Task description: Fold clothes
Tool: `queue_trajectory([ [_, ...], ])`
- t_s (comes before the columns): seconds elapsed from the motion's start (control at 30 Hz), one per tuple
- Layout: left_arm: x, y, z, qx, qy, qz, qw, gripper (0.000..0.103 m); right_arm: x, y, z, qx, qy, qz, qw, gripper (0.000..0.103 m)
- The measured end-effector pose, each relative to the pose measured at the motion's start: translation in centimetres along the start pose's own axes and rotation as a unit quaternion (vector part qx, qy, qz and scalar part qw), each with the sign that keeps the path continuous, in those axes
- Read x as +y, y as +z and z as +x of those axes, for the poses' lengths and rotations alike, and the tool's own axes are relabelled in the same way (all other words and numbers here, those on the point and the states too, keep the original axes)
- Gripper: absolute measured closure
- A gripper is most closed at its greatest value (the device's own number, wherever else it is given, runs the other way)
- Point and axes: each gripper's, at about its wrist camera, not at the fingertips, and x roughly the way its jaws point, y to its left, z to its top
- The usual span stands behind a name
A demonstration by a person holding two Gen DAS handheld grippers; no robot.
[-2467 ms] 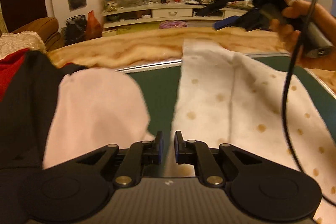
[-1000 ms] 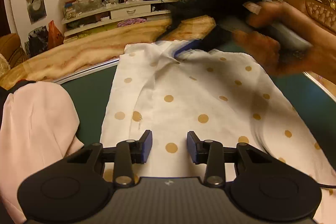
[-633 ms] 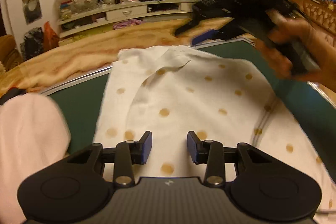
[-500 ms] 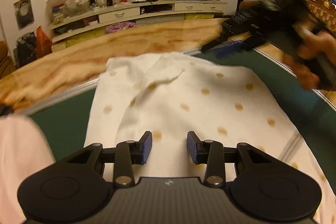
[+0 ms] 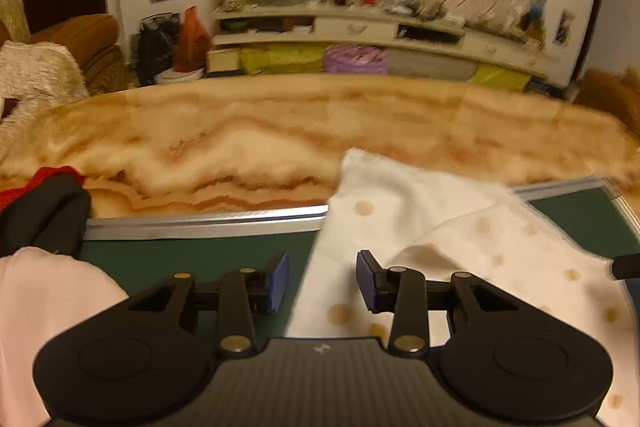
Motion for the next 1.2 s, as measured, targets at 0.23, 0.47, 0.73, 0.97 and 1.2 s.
queue_trajectory([
  [0.23, -5.4, -0.8, 0.1, 0.026, -0.072, 0.107, 0.9912, 0.06, -1.0, -0.9, -1.5, 0.002, 0.001, 0.049, 0.999, 0.048],
  [0.47, -5.2, -0.7, 2.7, 0.037, -0.041, 0.076, 0.9956, 0.06, 0.1, -3.2, -1.8, -0.015, -0.01, 0.058, 0.998, 0.048],
  [0.73, 0.2, -0.2, 1.3, 0.031, 0.019, -0.002, 0.9993, 0.057, 2.1, -3.6, 0.7, -0.037, -0.009, -0.005, 0.999, 0.099],
  [0.97, 1.9, -0.7, 0.2, 0.025, -0.106, -0.028, 0.9936, 0.056, 9.4, -5.4, -0.9, -0.071, 0.008, -0.169, 0.983, 0.099],
  [1.2, 1.7, -1.3, 0.2, 0.035, -0.097, -0.013, 0.9946, 0.054, 13.7, -8.6, 1.8, 0.012, 0.018, -0.29, 0.957, 0.098],
])
